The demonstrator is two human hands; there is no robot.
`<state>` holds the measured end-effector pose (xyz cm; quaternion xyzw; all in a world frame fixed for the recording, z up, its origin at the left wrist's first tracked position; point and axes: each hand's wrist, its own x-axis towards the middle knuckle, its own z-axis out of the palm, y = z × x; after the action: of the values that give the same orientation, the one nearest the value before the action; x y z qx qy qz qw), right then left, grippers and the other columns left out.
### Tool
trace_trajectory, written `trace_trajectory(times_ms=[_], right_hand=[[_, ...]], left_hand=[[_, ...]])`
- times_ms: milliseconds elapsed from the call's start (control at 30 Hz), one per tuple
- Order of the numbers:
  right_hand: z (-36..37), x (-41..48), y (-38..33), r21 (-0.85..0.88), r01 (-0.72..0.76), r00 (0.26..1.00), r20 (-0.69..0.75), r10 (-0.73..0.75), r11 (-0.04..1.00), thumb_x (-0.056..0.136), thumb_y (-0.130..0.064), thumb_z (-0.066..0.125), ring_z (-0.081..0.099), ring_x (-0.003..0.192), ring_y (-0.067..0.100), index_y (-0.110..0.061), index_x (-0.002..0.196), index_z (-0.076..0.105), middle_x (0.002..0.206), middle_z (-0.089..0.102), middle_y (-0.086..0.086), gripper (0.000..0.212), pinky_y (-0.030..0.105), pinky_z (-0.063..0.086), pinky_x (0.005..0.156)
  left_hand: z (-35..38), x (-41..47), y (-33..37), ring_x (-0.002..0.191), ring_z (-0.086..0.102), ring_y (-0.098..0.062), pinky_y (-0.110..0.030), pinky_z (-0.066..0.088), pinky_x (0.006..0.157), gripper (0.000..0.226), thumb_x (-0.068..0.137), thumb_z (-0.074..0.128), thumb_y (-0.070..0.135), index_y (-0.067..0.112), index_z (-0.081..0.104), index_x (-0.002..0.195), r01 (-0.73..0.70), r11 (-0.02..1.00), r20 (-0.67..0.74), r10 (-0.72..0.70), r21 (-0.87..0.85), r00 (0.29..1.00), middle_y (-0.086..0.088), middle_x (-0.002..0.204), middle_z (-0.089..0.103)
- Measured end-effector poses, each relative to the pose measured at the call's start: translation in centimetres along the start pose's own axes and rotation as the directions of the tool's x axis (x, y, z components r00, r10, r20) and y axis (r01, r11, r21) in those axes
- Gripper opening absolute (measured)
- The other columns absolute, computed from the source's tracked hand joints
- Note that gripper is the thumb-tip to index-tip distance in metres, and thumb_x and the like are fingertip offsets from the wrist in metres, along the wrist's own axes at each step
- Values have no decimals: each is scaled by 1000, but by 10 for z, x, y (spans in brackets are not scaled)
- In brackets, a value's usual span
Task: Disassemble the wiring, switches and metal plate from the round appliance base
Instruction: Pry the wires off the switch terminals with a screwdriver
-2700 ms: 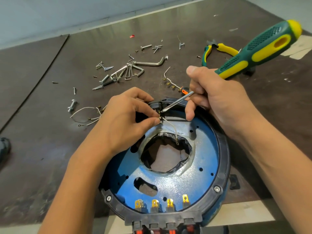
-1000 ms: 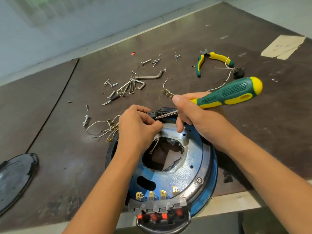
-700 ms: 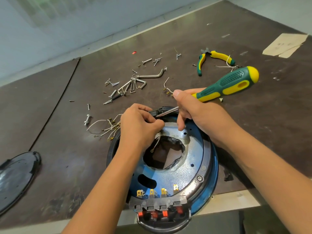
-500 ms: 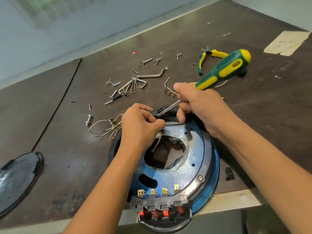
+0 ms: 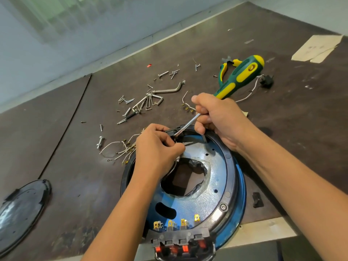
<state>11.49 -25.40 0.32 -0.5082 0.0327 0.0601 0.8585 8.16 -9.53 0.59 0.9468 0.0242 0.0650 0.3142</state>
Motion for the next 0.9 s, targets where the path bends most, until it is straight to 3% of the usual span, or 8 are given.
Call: trace_trajectory(times_ms=[100,267,567,700,833,900], right_hand=[[-4,-2,3,0,39,998,48,-38,999,99,-11,58,31,35,10,-27,45,47,48,32,-9,58,25,40,41],[-5,-8,3,-61,106,993,65,-102,992,100,-10,57,37,32,14,-19,56,39,46,31,-10,48,25,39,41],[-6,-8,3,-43,93,993,76,-90,995,98,-7,57,32,33,14,-24,49,39,48,30,-9,55,24,37,40],[-6,-6,4,-35,85,993,88,-82,996,97,-6,57,26,36,12,-25,47,41,50,27,-7,57,24,37,39],[-7,-7,5,-65,94,992,89,-88,993,97,-8,58,30,34,13,-25,47,40,52,27,-6,55,27,35,41],[-6,-8,4,-56,91,993,80,-86,994,97,-9,58,30,34,14,-23,49,38,52,26,-5,54,28,34,42]], left_hand=[[-1,-1,-2,95,56,6,-20,42,68,18,66,77,8,9,68,51,-15,1000,-5,15,5,1000,8,88,64],[-1,-1,-2,94,55,11,-14,39,65,20,65,77,11,15,67,48,-18,1000,-18,19,11,1000,15,86,63],[0,-1,-2,90,55,9,-7,34,61,19,67,76,14,15,69,50,-25,998,-32,27,58,999,16,88,62],[-3,-2,0,91,58,4,-19,38,65,16,71,78,16,16,74,55,-44,995,-29,46,89,999,22,86,59],[-9,-3,-3,83,56,9,-11,37,64,15,72,83,24,24,76,59,-80,993,-28,83,90,996,19,101,61],[-12,-5,-3,88,58,4,-16,40,67,16,71,86,31,27,75,60,-89,995,-33,91,52,995,14,105,63]])
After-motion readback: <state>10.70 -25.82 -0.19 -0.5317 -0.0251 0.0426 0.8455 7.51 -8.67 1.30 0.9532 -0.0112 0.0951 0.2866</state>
